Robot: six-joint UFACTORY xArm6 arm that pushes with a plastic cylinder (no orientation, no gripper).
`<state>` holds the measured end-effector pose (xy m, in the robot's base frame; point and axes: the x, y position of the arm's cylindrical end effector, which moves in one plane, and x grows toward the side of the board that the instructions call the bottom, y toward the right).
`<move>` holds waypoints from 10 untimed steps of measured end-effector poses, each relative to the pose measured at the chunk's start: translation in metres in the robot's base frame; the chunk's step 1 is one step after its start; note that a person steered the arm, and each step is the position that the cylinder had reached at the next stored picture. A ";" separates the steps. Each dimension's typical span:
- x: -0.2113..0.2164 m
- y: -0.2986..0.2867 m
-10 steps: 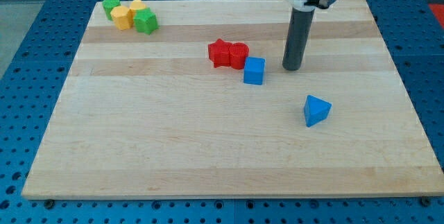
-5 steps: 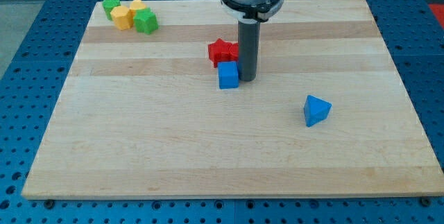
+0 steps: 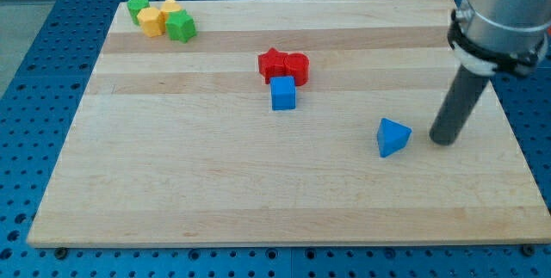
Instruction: Push the blue blocks to the bottom of the red blocks
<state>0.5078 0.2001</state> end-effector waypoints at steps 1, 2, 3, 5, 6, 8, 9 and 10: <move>0.020 -0.021; 0.020 -0.051; 0.019 -0.070; 0.003 -0.069; -0.007 -0.055; -0.029 -0.025; -0.030 -0.035; -0.030 -0.059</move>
<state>0.4775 0.1410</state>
